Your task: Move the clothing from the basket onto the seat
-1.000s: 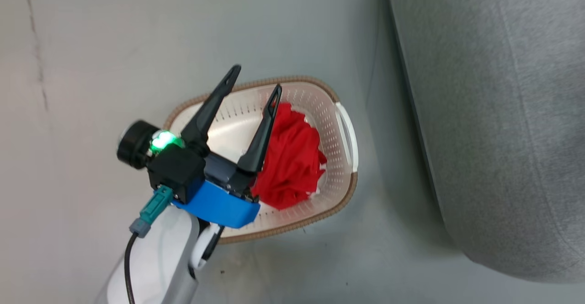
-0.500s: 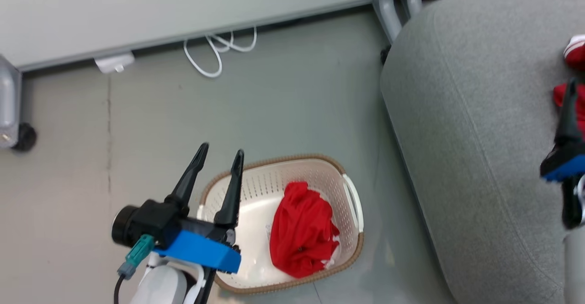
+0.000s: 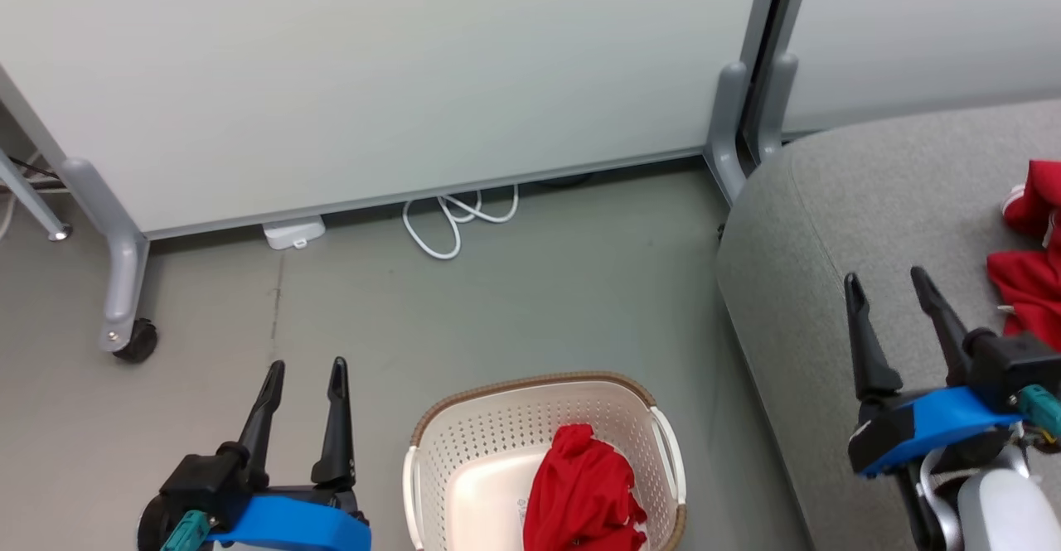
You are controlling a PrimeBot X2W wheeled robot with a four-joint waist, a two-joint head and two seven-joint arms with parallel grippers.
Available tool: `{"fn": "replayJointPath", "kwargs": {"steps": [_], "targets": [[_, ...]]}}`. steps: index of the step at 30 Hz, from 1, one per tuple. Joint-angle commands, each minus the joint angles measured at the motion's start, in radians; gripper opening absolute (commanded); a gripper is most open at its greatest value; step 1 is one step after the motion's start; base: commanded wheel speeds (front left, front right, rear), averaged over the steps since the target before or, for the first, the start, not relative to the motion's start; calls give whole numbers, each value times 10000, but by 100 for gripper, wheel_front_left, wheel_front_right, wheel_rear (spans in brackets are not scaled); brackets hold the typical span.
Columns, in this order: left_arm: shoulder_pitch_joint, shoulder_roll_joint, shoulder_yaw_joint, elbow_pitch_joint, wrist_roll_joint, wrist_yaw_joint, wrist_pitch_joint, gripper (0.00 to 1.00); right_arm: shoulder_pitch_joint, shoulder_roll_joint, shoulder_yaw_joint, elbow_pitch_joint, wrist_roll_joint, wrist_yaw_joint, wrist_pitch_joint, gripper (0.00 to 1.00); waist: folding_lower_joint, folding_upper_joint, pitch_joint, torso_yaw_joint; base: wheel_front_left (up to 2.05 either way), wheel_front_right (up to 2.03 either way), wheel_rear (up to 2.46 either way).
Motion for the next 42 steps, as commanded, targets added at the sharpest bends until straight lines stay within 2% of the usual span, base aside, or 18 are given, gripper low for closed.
{"fn": "replayJointPath", "kwargs": {"steps": [1, 12, 30, 37, 42], "targets": [[89, -20, 141, 52, 62, -18, -23, 100, 340, 65, 57, -184, -26, 1, 55, 100, 3, -1, -261, 211, 0, 0, 0], [511, 75, 778, 306, 176, -18, -23, 100, 1553, 491, 677, -899, 296, 1, 391, 100, 3, -1, -566, 673, 0, 0, 0], [442, 23, 618, 504, 140, -19, -23, 100, 1481, 526, 843, -888, 644, 1, 331, 100, 3, -1, -399, 618, 0, 0, 0], [48, 51, 398, 455, 103, -19, -23, 100, 1096, 524, 942, -1155, 604, 1, 339, 100, 3, -1, 311, 446, 0, 0, 0], [-451, 144, 174, 419, 106, -19, -23, 100, 494, 523, 1142, -1409, 571, 1, 296, 100, 3, -1, 1482, 145, 0, 0, 0]]}}
